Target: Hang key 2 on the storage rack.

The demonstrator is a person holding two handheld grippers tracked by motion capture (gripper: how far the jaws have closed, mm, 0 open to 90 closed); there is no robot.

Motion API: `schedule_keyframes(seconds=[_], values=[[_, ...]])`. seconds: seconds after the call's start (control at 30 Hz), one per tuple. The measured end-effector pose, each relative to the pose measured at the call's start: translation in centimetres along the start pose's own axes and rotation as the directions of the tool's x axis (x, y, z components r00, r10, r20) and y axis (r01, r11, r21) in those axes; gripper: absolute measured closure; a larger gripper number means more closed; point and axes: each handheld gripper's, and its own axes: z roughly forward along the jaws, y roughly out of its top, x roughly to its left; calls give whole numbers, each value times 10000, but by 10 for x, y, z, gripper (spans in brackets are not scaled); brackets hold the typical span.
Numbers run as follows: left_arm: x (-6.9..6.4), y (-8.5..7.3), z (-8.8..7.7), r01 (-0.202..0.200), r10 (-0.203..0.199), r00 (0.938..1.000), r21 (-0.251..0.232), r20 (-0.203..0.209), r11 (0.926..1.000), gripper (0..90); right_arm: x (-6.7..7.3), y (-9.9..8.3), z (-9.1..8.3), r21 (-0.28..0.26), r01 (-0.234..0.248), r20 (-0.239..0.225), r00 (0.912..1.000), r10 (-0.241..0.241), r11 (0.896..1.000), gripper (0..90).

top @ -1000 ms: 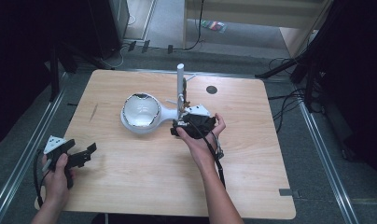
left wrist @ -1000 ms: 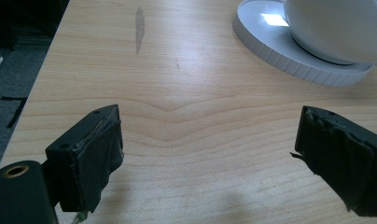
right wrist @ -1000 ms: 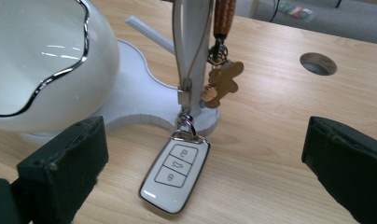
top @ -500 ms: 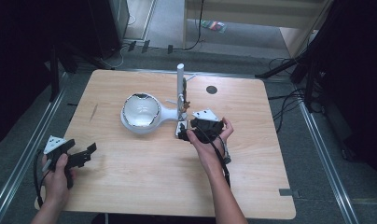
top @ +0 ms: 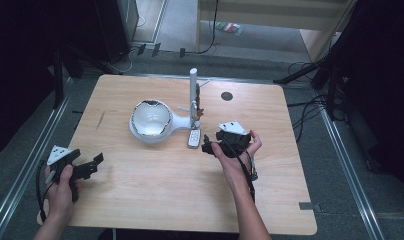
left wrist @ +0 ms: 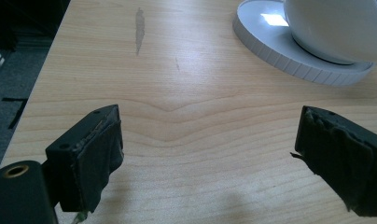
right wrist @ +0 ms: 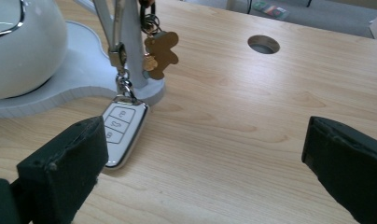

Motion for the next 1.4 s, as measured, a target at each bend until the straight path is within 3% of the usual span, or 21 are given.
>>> schedule_keyframes(seconds=[0.47, 1.4], values=[[0, 0, 0, -6, 6, 10000, 1, -8, 10000, 80, -23, -12, -10, 50, -120, 303, 9995, 119, 9999, 3], [-1, 0, 0, -39, 39, 10000, -31, -44, 10000, 80, -72, -56, -32, 270, -710, 984, 9928, 680, 9971, 3]])
